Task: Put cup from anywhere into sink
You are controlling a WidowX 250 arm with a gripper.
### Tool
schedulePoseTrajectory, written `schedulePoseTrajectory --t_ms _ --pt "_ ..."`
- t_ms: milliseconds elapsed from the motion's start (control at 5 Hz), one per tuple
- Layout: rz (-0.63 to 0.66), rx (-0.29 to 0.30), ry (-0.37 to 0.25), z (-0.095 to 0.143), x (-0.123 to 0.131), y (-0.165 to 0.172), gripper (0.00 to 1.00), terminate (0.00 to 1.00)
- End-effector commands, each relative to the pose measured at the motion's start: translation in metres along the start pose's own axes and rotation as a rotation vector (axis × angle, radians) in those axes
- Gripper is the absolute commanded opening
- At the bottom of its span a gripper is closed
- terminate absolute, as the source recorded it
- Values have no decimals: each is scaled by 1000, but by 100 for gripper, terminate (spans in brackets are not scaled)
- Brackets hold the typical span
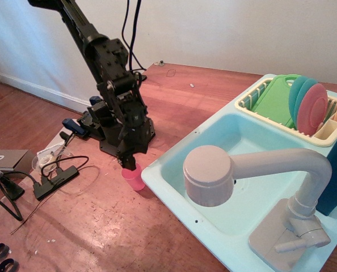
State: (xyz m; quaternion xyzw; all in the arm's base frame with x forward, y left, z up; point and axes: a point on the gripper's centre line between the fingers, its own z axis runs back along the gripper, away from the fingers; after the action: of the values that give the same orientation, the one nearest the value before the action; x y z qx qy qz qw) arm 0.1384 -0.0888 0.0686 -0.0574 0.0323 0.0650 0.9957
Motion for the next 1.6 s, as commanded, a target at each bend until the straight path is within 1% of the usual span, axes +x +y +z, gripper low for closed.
schedulePoseTrajectory --t_ms 0,200,400,600,800,1000,1200,1400 --pt "-12 -29 -2 -17 5 0 100 0" --pt "-24 -37 20 -27 9 -1 100 0" --pt "-31 -26 39 -32 11 0 0 0" --pt "-37 -10 39 -26 11 1 0 0" --pt "-52 -14 38 -28 15 1 0 0" --pt "-64 -10 30 -32 15 -1 0 0" --pt "-75 -23 37 -29 10 1 0 0" --pt "-27 39 -8 21 -15 12 0 0"
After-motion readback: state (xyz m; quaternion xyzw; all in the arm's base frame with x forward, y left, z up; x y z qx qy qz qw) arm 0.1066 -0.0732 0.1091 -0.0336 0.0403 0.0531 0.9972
